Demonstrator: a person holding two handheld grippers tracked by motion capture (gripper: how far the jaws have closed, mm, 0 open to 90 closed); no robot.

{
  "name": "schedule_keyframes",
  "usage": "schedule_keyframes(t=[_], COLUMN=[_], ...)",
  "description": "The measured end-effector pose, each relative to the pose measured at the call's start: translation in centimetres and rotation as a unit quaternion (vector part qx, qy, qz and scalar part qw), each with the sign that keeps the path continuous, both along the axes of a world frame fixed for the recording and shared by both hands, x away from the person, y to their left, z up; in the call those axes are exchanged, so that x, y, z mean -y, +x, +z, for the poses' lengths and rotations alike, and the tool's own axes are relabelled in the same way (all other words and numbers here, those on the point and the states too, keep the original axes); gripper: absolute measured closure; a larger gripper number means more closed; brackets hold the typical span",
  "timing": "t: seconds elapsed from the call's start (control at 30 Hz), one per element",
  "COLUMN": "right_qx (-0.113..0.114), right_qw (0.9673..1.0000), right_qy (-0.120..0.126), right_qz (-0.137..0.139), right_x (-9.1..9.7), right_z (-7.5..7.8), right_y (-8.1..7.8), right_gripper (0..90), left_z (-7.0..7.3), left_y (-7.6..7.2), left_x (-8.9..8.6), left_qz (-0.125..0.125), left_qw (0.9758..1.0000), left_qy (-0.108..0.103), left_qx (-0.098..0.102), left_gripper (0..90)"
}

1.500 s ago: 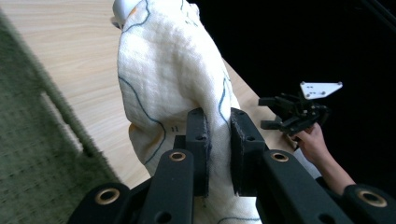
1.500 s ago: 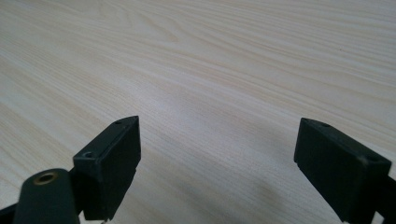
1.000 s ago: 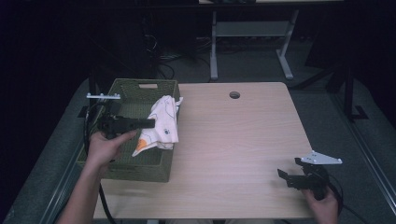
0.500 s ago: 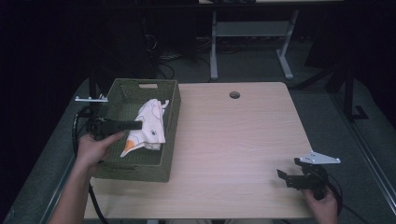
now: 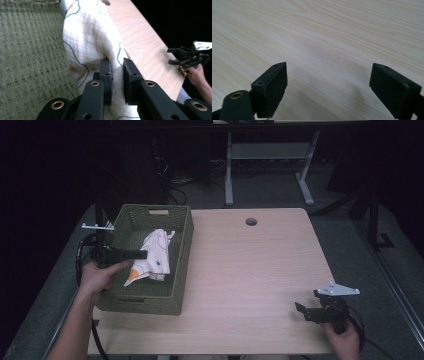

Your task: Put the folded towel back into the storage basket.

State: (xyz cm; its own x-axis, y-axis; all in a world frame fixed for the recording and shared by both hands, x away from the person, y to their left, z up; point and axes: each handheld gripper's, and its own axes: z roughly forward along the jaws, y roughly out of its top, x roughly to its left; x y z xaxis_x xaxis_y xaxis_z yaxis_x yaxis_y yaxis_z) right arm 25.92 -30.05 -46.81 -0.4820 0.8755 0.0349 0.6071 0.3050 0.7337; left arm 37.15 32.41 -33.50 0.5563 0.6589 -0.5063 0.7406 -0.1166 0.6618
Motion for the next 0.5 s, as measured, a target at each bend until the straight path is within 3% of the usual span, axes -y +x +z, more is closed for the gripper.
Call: schedule_keyframes(t=[0.3, 0.5], right_qx=[-0.005, -0.005], right_qw=[1.0, 1.0], right_qy=[-0.006, -0.008], right_qz=[0.002, 0.001], right_x=[-0.2, -0.3], right_z=[-0.2, -0.2], right_y=[0.3, 0.3], right_gripper=[14.2, 14.2], left_z=[-1.1, -2.0], left_y=[1.5, 2.5], left_x=[-0.5, -0.4], left_qz=[-0.011, -0.029], left_qw=[0.9995, 0.997], left_qy=[0.028, 0.071], left_qx=[-0.003, -0.007], left_gripper=[80.3, 80.3])
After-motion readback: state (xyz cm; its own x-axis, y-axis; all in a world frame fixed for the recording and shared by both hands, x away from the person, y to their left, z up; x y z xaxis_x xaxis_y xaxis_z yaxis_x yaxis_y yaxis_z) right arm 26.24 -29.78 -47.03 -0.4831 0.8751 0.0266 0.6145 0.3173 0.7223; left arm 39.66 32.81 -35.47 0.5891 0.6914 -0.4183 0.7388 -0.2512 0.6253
